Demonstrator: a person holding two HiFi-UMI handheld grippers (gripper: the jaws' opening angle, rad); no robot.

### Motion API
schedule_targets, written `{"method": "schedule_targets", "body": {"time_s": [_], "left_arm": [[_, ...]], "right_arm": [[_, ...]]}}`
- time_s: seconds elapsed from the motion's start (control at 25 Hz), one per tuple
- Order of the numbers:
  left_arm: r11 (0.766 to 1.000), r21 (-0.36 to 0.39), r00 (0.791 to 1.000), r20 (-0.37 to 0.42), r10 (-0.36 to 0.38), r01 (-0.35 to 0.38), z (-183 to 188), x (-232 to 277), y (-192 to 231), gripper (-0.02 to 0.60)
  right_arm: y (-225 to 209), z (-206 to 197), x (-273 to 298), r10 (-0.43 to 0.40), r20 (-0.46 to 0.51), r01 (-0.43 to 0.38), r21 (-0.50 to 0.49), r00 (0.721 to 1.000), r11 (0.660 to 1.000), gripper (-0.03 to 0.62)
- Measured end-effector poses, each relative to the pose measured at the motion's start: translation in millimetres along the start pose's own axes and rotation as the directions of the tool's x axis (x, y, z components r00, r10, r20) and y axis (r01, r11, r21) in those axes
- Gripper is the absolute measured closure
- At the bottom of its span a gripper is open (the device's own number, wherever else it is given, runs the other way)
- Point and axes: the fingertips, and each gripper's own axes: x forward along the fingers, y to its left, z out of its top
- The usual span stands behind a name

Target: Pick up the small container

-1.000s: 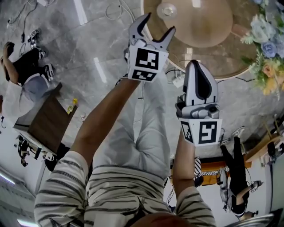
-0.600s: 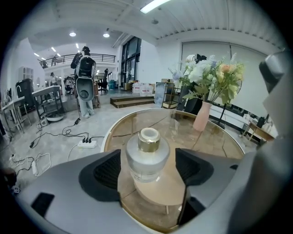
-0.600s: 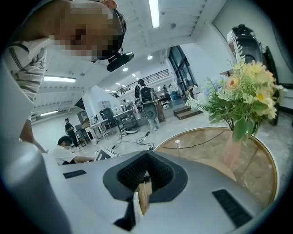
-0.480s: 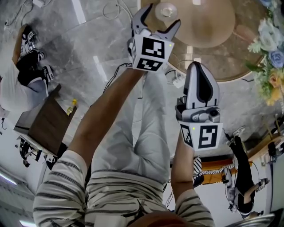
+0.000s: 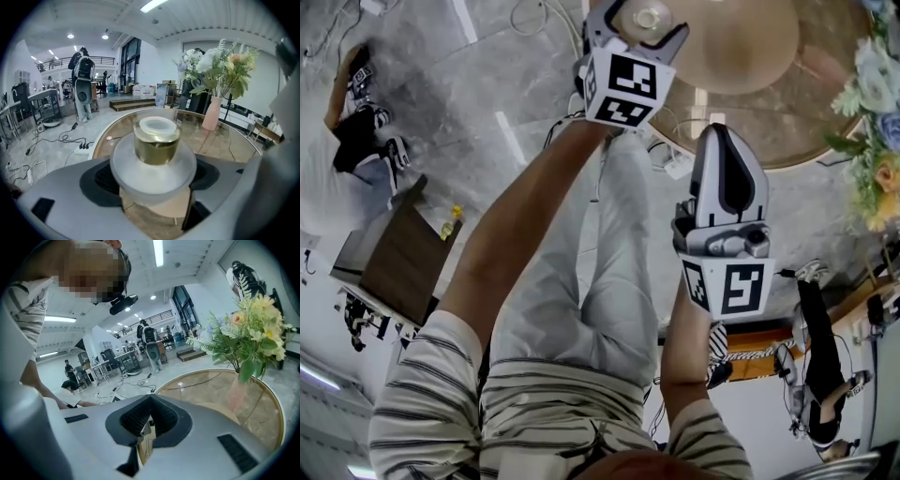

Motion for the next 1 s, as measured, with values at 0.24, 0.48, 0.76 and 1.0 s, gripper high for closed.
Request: {"method": "schedule_targets", "body": {"time_s": [0.24, 0.48, 0.76, 1.0], "left_arm": [[0.997, 0.055, 0.999, -0.023, 0.046, -0.045, -4, 6, -4, 0.212], [0.994, 0.081, 0.997, -0.034, 0.074, -0.071, -6, 6, 2, 0.259], [0.998, 0.06, 0.995, -0.089, 0.037, -0.032, -5, 4, 3, 0.253], [0.998, 0.048, 0.996, -0.075, 0.037, -0.033, 17, -15, 1, 0.253]], "right_arm": [[-5, -3, 1, -0.009, -0.007, 0.009, 0.006, 1.0, 1.0, 0.583], [1, -6, -1, 0.008, -0.022, -0.008, -0.017, 1.0, 1.0, 0.583], [6, -1, -9, 0.003, -0.009, -0.004, -0.031, 1.0, 0.999, 0.583], [3, 17, -20, -0.011, 0.017, 0.011, -0.027, 1.0, 1.0, 0.583]]}}
